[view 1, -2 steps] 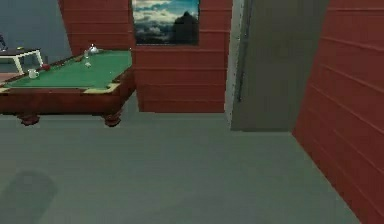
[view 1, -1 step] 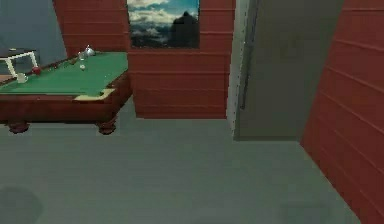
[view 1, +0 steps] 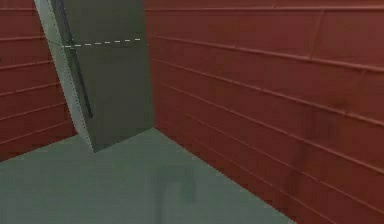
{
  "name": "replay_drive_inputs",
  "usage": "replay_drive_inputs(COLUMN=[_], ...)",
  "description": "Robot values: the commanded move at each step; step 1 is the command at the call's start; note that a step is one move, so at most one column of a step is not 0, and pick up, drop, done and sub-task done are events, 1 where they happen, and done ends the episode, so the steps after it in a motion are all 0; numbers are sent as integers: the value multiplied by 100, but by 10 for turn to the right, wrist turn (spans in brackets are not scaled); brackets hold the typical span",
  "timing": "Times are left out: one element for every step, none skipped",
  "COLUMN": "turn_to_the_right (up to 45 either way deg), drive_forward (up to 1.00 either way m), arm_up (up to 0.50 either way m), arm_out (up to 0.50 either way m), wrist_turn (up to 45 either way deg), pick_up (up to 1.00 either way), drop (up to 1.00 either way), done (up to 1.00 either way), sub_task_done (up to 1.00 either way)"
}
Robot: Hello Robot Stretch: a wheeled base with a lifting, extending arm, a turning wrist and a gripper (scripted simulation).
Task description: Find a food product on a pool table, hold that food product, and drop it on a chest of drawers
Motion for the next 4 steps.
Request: replay_drive_inputs(turn_to_the_right=[450,0,-450,-30], drive_forward=[0,5,0,0], arm_up=[0,0,0,0], arm_out=[0,0,0,0], wrist_turn=[0,0,0,0], pick_up=[0,0,0,0], drop=[0,0,0,0], done=[0,0,0,0], sub_task_done=[0,0,0,0])
